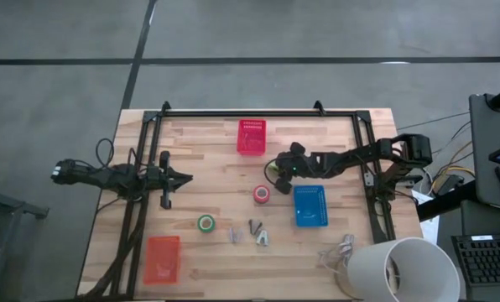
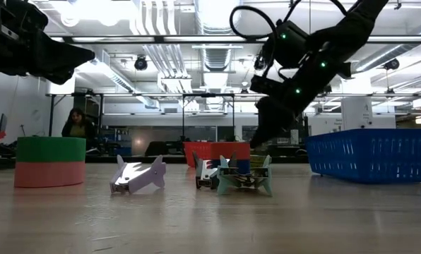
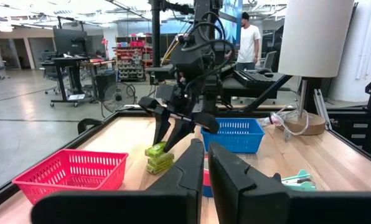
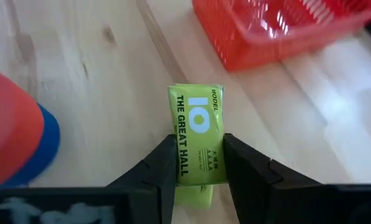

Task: Pick and place Stapler, Stapler remover, tape
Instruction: Put the top green staple box into the red bin

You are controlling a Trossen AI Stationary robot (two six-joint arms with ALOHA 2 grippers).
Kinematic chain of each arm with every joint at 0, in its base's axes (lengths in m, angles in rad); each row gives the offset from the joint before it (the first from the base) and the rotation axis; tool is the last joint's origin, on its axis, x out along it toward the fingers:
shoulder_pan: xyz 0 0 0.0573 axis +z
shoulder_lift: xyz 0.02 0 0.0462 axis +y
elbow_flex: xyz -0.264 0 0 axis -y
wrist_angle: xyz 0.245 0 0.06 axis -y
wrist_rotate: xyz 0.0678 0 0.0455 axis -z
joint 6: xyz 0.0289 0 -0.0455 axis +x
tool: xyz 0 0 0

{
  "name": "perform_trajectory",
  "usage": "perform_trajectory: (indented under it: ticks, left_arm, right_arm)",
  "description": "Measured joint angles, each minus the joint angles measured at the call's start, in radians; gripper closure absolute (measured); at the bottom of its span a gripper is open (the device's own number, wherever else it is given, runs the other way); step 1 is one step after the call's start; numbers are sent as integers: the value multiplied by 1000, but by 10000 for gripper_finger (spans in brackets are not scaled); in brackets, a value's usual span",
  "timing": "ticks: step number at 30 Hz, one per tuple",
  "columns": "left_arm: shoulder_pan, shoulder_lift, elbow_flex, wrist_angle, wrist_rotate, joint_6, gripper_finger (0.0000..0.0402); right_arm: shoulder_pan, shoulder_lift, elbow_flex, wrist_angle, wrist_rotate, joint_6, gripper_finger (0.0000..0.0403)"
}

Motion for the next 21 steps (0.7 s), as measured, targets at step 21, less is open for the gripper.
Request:
perform_trajectory:
  ticks: [21]
  left_arm:
    - [0, 0, 0, 0, 0, 0, 376]
  right_arm:
    - [-201, 22, 294, 2, -203, -331, 295]
